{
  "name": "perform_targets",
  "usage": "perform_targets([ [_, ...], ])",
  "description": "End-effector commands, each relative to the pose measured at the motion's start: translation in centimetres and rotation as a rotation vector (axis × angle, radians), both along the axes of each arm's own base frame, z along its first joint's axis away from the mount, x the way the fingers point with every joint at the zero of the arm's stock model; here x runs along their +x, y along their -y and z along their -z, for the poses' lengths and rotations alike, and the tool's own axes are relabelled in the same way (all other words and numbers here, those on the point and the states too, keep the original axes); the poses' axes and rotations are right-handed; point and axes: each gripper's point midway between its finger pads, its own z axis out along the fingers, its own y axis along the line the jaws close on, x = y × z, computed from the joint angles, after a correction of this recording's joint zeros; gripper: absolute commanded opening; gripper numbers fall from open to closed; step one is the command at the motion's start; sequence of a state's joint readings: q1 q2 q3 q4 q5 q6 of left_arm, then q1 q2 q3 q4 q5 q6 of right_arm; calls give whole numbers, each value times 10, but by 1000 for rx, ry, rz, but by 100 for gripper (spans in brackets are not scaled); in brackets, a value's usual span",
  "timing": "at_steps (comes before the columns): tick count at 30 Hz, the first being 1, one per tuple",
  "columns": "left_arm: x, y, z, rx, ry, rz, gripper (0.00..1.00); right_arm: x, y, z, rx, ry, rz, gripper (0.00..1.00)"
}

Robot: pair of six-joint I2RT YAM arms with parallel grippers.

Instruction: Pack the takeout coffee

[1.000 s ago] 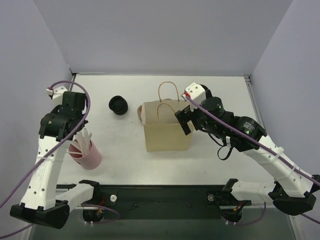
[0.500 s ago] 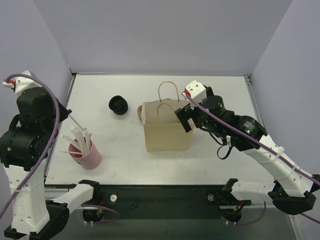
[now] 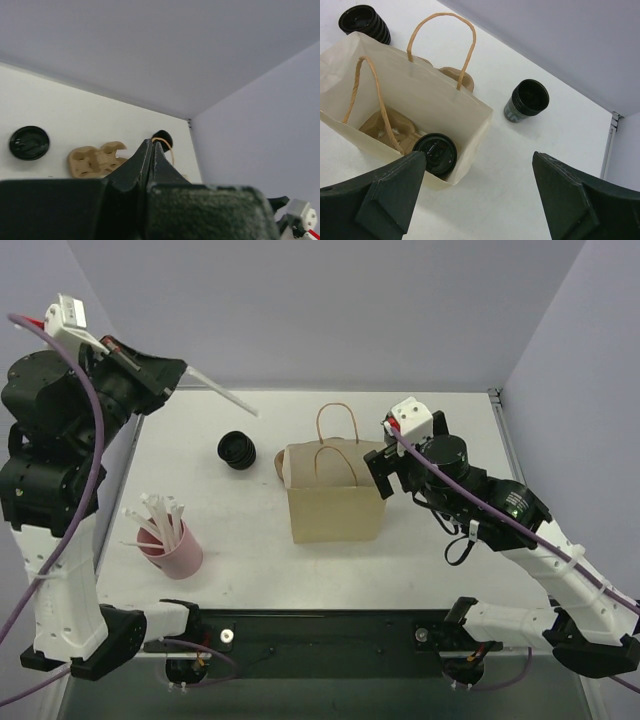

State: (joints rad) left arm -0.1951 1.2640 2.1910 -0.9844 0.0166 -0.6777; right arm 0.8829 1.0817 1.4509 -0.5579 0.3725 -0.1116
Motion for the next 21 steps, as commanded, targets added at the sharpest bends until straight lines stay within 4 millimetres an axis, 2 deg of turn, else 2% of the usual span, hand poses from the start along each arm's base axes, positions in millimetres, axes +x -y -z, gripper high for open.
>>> perform_targets([
  [1, 8, 54, -32, -191, 97, 270, 0, 2, 16, -16, 39, 75, 59, 92],
  [3, 9, 64, -26, -201, 78, 295, 0, 2, 15, -17, 45, 80, 59, 93],
  [4, 14, 68, -13, -195, 41, 293, 0, 1, 16, -17, 45, 80, 59, 93],
  [7, 14, 82, 1, -185, 18, 322, 0, 1, 18, -18, 45, 84, 68, 93],
  [8, 19, 87, 19, -182, -21, 326, 0, 1, 19, -19, 48, 88, 72, 93],
  [10, 15, 96, 22, -209, -19, 352, 0, 1, 20, -18, 45, 87, 73, 93],
  [11, 20, 101, 42, -205, -64, 355, 0, 1, 20, -18, 45, 87, 73, 93],
  [14, 15, 105, 57, -230, -92, 364, 0, 1, 20, -16, 46, 84, 74, 93],
  [15, 15, 105, 68, -234, -113, 361, 0, 1, 20, -16, 44, 83, 74, 93],
  [21, 7, 102, 76, -212, -125, 362, 0, 2, 18, -14, 44, 77, 73, 93],
])
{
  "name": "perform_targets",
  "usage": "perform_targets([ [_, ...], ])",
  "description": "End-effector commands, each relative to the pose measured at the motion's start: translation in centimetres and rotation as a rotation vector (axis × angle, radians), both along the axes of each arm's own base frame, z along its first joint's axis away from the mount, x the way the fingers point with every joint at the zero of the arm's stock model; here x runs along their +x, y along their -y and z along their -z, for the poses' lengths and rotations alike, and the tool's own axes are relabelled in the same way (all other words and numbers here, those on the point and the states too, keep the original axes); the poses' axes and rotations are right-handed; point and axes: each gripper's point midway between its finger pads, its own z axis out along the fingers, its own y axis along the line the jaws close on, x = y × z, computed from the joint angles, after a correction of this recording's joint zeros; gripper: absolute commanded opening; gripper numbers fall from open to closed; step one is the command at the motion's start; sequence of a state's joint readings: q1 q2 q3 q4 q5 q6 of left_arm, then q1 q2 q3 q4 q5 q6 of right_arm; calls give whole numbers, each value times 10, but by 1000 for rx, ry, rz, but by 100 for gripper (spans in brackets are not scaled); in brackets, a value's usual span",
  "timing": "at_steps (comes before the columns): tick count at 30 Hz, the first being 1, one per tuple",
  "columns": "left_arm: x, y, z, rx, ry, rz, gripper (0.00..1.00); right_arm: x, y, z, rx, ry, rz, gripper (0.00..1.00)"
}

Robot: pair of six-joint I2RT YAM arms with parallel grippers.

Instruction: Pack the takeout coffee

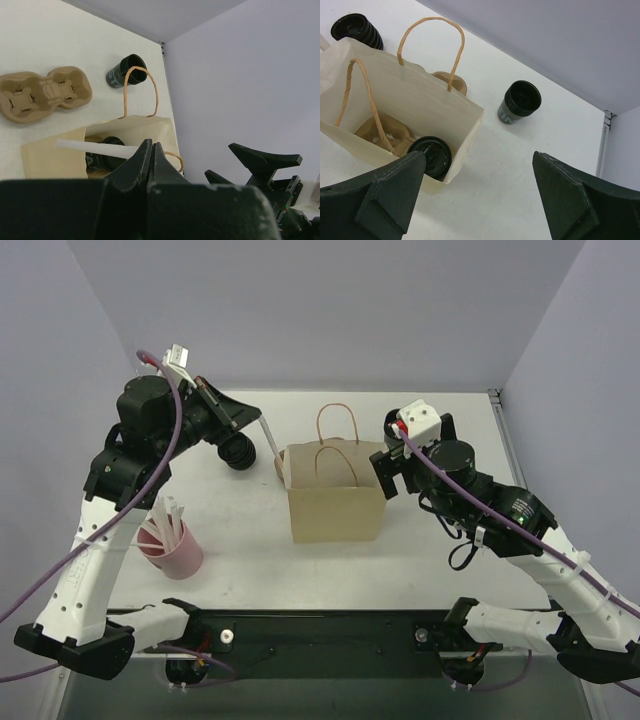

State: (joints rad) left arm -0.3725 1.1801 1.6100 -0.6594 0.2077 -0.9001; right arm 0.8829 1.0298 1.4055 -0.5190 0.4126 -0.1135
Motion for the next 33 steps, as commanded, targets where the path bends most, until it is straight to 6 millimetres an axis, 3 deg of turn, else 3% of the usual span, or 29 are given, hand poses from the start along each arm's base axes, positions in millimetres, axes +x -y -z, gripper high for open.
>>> perform_targets([
  [1, -16, -4, -46, -51, 151, 13, 0, 4, 5, -8, 20, 33, 35, 93],
  [11, -33, -13, -108, -56, 322, 14, 0, 6, -1, -5, 20, 19, 26, 93],
  [17, -45, -8, -130, -156, 335, 49, 0, 7, -1, -6, 18, 23, 29, 93],
  [20, -51, -4, -124, -183, 304, 75, 0, 7, -1, -7, 15, 24, 29, 93],
  [22, -45, -4, -101, -164, 247, 61, 0, 7, 0, -8, 18, 27, 30, 93],
  [23, -50, -7, -99, -161, 254, 57, 0, 7, -1, -8, 21, 27, 29, 93],
  [24, -44, -4, -78, -139, 219, 57, 0, 7, 0, -9, 21, 29, 30, 93],
  [26, -44, -6, -66, -140, 211, 47, 0, 6, 0, -9, 30, 28, 31, 93],
  [27, -35, -3, -41, -118, 166, 44, 0, 5, 1, -10, 33, 28, 30, 93],
  [30, -29, 6, -18, -124, 132, 72, 0, 3, 2, -8, 40, 26, 29, 93],
  [31, -24, 10, 2, -114, 86, 81, 0, 3, 3, -6, 41, 23, 32, 93],
  [33, -22, 17, 17, -97, 70, 124, 21, 1, 4, -5, 63, 17, 38, 93],
])
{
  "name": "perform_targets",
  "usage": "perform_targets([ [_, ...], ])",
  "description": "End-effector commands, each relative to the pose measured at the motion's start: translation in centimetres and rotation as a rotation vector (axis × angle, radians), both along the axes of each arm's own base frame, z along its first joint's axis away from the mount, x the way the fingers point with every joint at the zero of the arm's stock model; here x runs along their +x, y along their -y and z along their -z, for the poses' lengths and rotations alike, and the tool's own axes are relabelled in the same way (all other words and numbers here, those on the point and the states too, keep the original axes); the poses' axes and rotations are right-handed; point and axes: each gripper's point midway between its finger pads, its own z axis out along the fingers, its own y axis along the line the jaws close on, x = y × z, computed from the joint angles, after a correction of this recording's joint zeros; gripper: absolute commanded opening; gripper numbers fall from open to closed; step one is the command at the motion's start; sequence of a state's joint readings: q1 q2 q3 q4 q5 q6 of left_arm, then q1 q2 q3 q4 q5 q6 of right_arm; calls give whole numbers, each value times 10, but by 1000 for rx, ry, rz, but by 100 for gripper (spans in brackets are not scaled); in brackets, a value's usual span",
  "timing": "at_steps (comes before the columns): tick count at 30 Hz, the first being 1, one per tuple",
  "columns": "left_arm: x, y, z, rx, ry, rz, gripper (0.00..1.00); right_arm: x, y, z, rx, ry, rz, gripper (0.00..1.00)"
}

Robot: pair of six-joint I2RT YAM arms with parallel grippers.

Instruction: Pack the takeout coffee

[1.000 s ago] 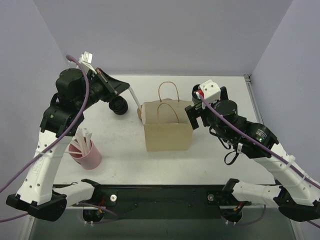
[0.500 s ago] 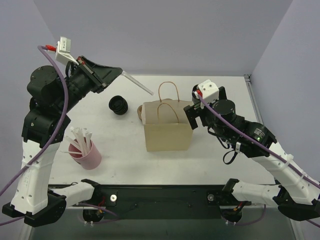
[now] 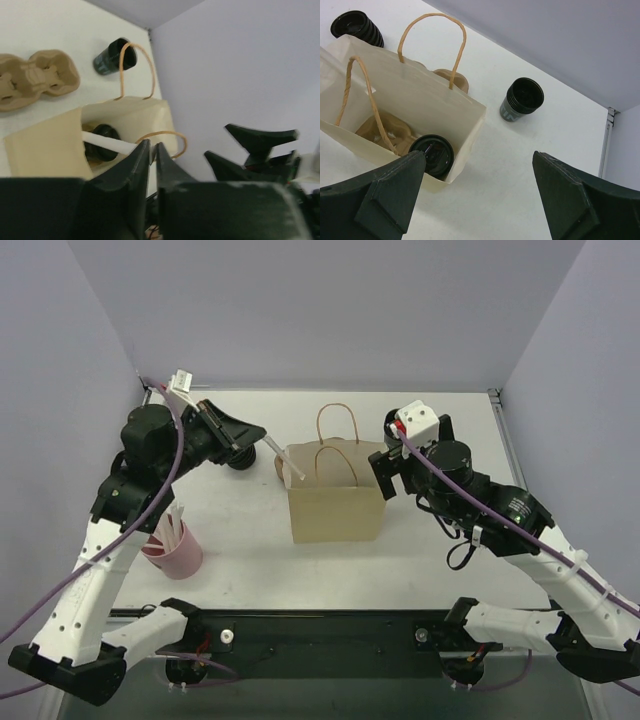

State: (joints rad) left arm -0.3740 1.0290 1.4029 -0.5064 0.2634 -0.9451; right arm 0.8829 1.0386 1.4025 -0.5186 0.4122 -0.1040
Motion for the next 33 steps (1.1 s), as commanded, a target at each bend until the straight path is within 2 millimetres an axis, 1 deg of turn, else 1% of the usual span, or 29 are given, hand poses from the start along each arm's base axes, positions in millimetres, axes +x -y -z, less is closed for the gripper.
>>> perform_targets([
  [1, 9, 18, 24, 10, -16, 83, 35, -2, 7, -6, 68, 20, 41, 93],
  [2, 8, 18, 30, 26, -31, 100, 43, -3, 8, -6, 77, 18, 44, 93],
  [3, 9, 18, 31, 46, -22, 110, 59, -4, 10, -5, 112, 4, 63, 95],
  [4, 10, 17, 27, 80, 2, 114, 63, -6, 12, -7, 112, 0, 68, 95],
  [5, 8, 15, 30, 107, -11, 114, 66, -8, 10, -9, 150, -16, 71, 95],
  [6, 9, 12, 30, 134, -8, 103, 72, -9, 7, -10, 182, -36, 79, 95],
  [7, 10, 8, 33, 184, 4, 99, 74, -12, 8, -13, 200, -53, 83, 95],
  [8, 6, 2, 32, 217, -8, 92, 75, -13, 6, -13, 216, -69, 86, 96],
  [9, 5, -1, 34, 245, -8, 87, 80, -15, 4, -12, 234, -85, 86, 96],
  [10, 1, -5, 42, 296, -19, 99, 82, -18, 3, -8, 254, -117, 91, 97],
  [11, -2, -7, 41, 315, -13, 105, 84, -19, 2, -8, 273, -127, 95, 98],
  [14, -12, -15, 57, 385, -36, 119, 88, -25, -1, -2, 347, -169, 110, 100],
  [16, -21, -22, 61, 423, -25, 115, 90, -26, 0, -2, 401, -181, 143, 100],
  [17, -24, -24, 64, 433, -19, 117, 90, -26, 2, -4, 425, -177, 158, 100],
  [18, -26, -26, 72, 448, -24, 123, 90, -25, 5, -8, 444, -166, 180, 100],
  [19, -34, -27, 69, 440, 1, 131, 90, -26, 6, -11, 473, -164, 195, 100],
  [20, -38, -27, 69, 436, 5, 136, 90, -26, 6, -23, 536, -161, 209, 100],
  [23, -53, -26, 70, 406, 19, 163, 90, -31, 9, -28, 614, -187, 245, 100],
  [24, -59, -28, 78, 396, 11, 161, 90, -33, 10, -22, 621, -202, 257, 100],
  [26, -65, -28, 81, 373, 20, 157, 90, -38, 10, -17, 657, -228, 255, 100],
  [27, -72, -30, 77, 356, 48, 155, 90, -40, 10, -5, 647, -250, 267, 100],
  [28, -73, -29, 81, 351, 59, 159, 90, -43, 10, -3, 662, -261, 262, 100],
  [30, -81, -31, 75, 336, 103, 159, 90, -46, 10, 7, 688, -288, 277, 100],
  [33, -85, -34, 71, 332, 126, 146, 90, -53, 14, 10, 729, -300, 282, 100],
])
